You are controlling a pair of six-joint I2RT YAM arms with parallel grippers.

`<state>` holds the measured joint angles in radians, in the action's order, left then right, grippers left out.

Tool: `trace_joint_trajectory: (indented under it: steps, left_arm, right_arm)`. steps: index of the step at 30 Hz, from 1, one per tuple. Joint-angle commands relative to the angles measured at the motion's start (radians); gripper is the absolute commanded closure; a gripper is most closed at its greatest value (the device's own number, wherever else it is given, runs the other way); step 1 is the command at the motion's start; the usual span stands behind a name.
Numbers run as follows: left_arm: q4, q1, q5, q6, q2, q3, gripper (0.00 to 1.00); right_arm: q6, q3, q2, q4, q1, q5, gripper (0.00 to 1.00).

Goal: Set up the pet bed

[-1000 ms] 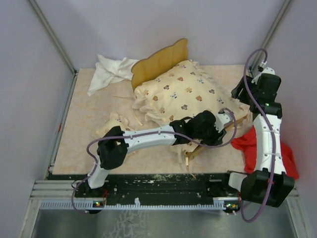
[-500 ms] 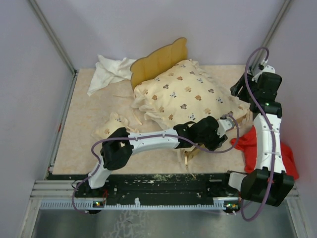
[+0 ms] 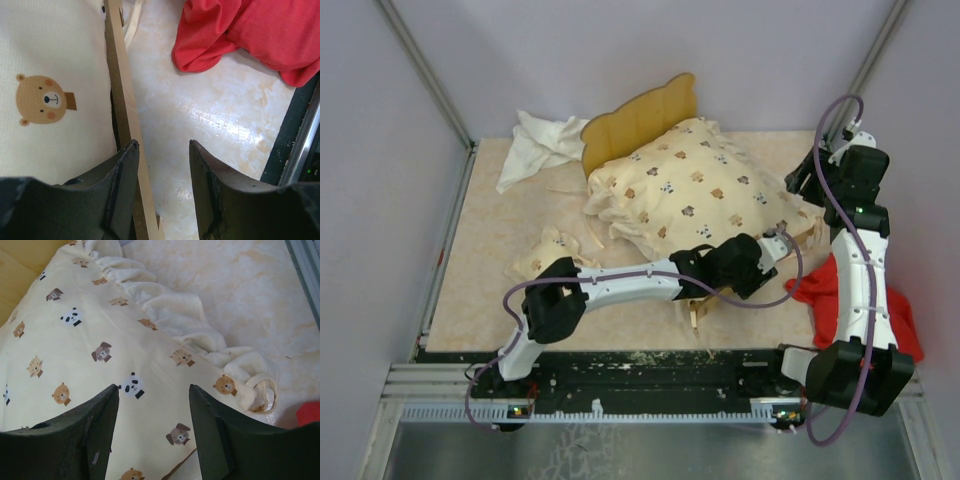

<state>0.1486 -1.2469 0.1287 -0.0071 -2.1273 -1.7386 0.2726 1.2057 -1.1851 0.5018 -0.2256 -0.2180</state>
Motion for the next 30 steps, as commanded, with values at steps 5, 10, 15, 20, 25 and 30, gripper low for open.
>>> trace_joint_trajectory:
  steps: [5,10,15,20,25,30]
  left_arm:
    - [0.044,0.028,0.122,0.04,-0.033,-0.026,0.48]
    - [0.069,0.031,0.193,0.045,-0.075,-0.033,0.49]
    - [0.08,0.03,0.196,0.042,-0.045,-0.034,0.47]
    - [0.186,0.03,0.202,0.025,0.004,-0.14,0.47]
    - [0.315,0.033,0.188,0.001,-0.002,-0.253,0.48]
    - [0.33,0.033,0.148,-0.011,-0.02,-0.226,0.5]
  right_arm:
    - [-0.002,0.035,0.003,-0.043,-0.003,0.003,0.42]
    - [-0.009,0.032,0.0,-0.045,-0.003,0.004,0.42]
    - [-0.006,0.033,-0.007,-0.049,-0.003,-0.004,0.42]
    - [-0.014,0.088,-0.022,-0.021,-0.003,0.016,0.42]
    - [-0.017,0.132,-0.028,-0.006,-0.004,0.018,0.42]
    - [-0.013,0.115,-0.029,-0.01,-0.004,0.008,0.42]
